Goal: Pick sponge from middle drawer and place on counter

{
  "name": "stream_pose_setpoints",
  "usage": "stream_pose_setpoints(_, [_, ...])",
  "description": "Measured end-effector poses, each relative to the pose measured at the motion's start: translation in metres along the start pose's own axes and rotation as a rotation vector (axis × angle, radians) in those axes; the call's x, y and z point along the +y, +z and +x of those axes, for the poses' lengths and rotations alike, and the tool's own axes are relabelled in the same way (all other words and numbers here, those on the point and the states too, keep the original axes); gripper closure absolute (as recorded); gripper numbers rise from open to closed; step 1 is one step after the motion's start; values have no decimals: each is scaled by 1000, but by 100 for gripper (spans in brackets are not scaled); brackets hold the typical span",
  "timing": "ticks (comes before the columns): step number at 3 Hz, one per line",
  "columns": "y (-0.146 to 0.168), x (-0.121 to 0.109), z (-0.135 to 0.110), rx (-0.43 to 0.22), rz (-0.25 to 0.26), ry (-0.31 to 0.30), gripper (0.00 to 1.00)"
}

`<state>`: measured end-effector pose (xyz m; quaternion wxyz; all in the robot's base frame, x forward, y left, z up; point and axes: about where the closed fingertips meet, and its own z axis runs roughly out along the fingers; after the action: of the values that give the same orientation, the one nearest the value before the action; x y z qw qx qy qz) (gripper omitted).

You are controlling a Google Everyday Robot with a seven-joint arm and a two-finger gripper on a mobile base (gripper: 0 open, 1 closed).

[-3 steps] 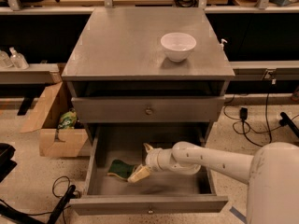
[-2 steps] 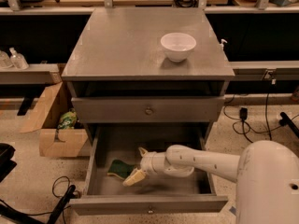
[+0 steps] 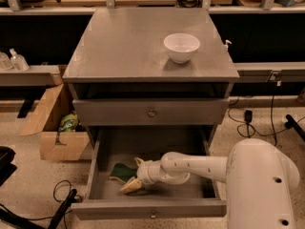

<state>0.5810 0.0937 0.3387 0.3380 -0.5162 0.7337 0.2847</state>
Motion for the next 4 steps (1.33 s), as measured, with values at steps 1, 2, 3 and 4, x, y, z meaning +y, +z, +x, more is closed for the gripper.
stream_pose_setpoints(1, [-1,8,-12,17,9,-43,49])
stream_pose_setpoints(2, [-30,14,-48,21,35,-119,72])
stream_pose_setpoints(3, [-76,35,-81,50,35,-183,95])
stream_pose_setpoints(4, [-153,46,-153,72,11,-281,100])
